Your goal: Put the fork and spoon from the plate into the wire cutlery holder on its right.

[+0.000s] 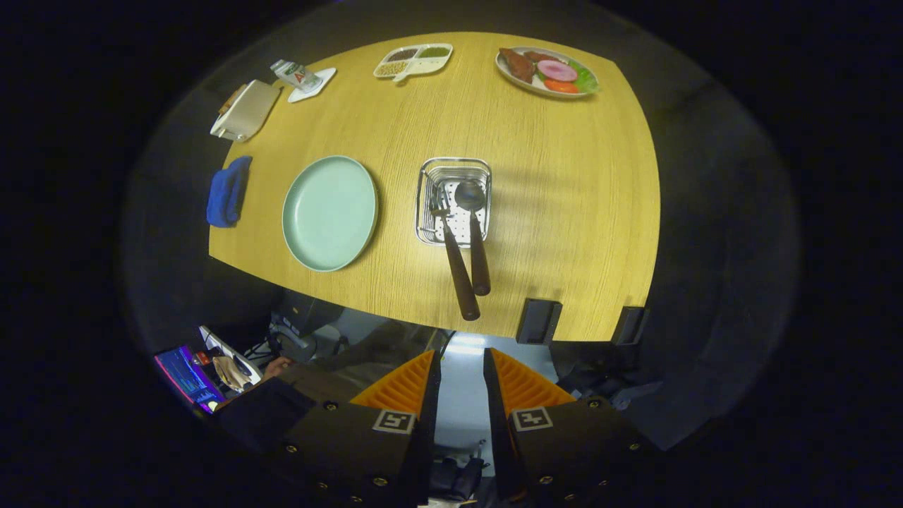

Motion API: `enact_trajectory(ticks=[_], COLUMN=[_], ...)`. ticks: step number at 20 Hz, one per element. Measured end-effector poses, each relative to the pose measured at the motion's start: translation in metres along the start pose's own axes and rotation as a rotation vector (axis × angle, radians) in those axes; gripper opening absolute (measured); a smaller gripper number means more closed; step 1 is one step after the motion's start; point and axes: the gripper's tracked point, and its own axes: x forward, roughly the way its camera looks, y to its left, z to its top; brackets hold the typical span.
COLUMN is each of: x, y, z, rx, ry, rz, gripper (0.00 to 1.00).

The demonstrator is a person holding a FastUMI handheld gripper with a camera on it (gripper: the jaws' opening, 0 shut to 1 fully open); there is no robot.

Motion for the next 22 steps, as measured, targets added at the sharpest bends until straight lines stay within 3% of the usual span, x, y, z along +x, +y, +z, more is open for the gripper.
enact_trajectory(ticks=[7,14,16,18,20,22], x=[-0.051,-0.132,-0.158,-0.178,-0.191,-0.198], y=[0.057,0.146,0.168,0.181,0.195,0.221], z=[0.020,0.055,0.057,0.058,0.058,0.060], rx=[-0.023,-0.125,-0.106,-0.091,-0.103,-0.081], ry=[-0.501,-1.113,-1.260,-1.378,-1.461,-1.523], rz=[0.015,-0.095,-0.125,-0.190,-0.244,-0.208], gripper=[0.36,0.37,0.58,0.63,0.75,0.76])
